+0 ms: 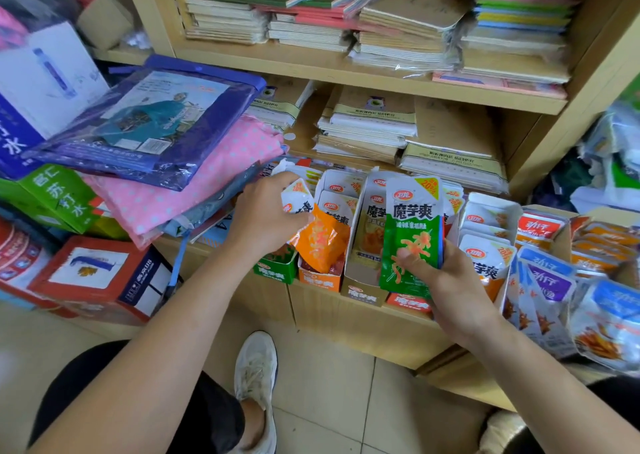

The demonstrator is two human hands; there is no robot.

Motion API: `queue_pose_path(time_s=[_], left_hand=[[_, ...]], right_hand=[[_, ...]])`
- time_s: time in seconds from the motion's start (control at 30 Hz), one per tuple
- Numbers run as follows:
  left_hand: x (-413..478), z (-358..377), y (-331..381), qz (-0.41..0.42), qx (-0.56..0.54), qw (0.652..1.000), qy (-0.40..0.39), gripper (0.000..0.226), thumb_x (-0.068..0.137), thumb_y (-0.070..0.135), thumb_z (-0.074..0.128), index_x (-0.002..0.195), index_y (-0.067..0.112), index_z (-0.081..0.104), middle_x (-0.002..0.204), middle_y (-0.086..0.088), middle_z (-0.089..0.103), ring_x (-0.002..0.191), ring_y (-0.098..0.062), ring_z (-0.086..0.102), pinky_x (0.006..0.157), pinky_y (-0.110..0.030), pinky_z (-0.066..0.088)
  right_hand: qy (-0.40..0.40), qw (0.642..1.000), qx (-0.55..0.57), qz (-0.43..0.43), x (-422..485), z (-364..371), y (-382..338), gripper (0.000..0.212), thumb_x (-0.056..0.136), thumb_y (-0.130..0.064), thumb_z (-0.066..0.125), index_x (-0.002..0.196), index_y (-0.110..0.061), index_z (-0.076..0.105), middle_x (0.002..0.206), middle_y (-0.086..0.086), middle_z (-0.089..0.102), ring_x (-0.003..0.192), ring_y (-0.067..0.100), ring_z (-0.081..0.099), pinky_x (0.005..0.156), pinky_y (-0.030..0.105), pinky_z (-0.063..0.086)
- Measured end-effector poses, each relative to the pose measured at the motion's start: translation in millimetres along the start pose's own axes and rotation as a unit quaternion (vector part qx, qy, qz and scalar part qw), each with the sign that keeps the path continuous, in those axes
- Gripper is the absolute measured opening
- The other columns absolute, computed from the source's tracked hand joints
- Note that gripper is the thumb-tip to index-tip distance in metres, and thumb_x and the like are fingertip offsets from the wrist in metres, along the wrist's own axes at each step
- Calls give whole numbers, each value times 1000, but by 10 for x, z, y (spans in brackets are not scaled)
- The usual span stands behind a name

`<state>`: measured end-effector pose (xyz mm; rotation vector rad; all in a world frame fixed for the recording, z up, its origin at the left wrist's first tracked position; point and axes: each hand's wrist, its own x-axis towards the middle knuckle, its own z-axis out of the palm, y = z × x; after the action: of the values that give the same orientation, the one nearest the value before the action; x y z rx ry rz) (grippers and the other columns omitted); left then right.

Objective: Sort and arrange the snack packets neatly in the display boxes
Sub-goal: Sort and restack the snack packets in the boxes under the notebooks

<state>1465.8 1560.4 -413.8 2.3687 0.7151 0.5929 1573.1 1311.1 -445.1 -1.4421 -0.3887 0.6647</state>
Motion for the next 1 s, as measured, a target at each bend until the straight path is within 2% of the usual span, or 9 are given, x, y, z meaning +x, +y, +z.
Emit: queue_pose_path(time_s=[0.1, 0.2, 0.4, 0.63, 0.7, 0.77, 0.83, 0.9, 1.0], left_hand=[[37, -167, -33, -25, -128, 992, -3, 52, 65, 21, 93, 111, 29, 68, 103, 5, 72, 93, -14, 68, 76, -34, 58], [20, -279, 44, -44, -221, 974, -1, 45, 68, 15, 92, 109, 18, 72, 92, 4, 74, 76, -3, 68, 61, -21, 54], [42, -170, 203, -56, -385, 918, -79, 27, 75, 3, 84, 99, 12, 75, 94, -7, 78, 85, -23, 75, 79, -42, 60], [237, 114, 381, -107, -507, 847, -120, 20, 95, 16, 67, 114, 8, 69, 110, -22, 71, 90, -28, 70, 76, -39, 56], [304, 106, 402, -114, -506, 848, -109, 17, 100, 17, 59, 114, 15, 67, 108, -19, 72, 91, -26, 69, 76, -36, 56], [379, 79, 302, -45, -361, 930, -61, 17, 97, 21, 54, 107, 28, 66, 104, -1, 73, 96, -16, 67, 82, -31, 53], [438, 85, 117, 106, -68, 989, -75, 21, 91, 30, 59, 109, 36, 68, 111, 11, 70, 109, -13, 60, 93, -37, 49], [428, 145, 20, 202, 201, 944, -167, 40, 85, 39, 65, 125, 38, 63, 127, 12, 63, 126, -19, 44, 103, -44, 35], [434, 291, -8, 264, 360, 865, -228, 82, 72, 62, 68, 144, 31, 44, 150, 6, 44, 142, -26, 20, 109, -53, 12]], right_hand=[[-9, 1000, 8, -4, 17, 29, -90, 39, 83, -23, 72, 119, -11, 64, 116, 9, 74, 108, 30, 71, 99, 56, 52], [-21, 1000, 13, -16, 72, 107, -261, 38, 81, -19, 72, 118, -9, 66, 114, 10, 74, 106, 30, 71, 95, 52, 55], [-106, 994, -20, -36, 234, 321, -587, 34, 77, -19, 74, 108, -6, 72, 108, 16, 75, 97, 32, 73, 81, 43, 60], [-70, 997, 27, -3, 374, 236, -595, 35, 83, -11, 67, 117, -2, 66, 113, 15, 73, 97, 30, 73, 77, 38, 61], [-37, 998, 44, -12, 393, 158, -583, 36, 83, -12, 67, 118, -3, 66, 112, 14, 74, 94, 28, 73, 73, 38, 61], [-1, 998, 61, -31, 421, 70, -585, 33, 84, -12, 66, 116, -5, 67, 110, 12, 74, 93, 27, 74, 72, 40, 62], [28, 996, 72, -54, 451, 0, -590, 27, 85, -11, 66, 112, -8, 69, 108, 10, 75, 92, 26, 74, 73, 42, 62], [50, 993, 82, -69, 476, -45, -581, 20, 88, -10, 65, 107, -11, 71, 105, 8, 75, 91, 25, 73, 72, 42, 62], [55, 991, 81, -86, 480, -74, -518, 18, 84, -12, 66, 94, -21, 78, 101, 5, 76, 89, 24, 73, 71, 45, 62]])
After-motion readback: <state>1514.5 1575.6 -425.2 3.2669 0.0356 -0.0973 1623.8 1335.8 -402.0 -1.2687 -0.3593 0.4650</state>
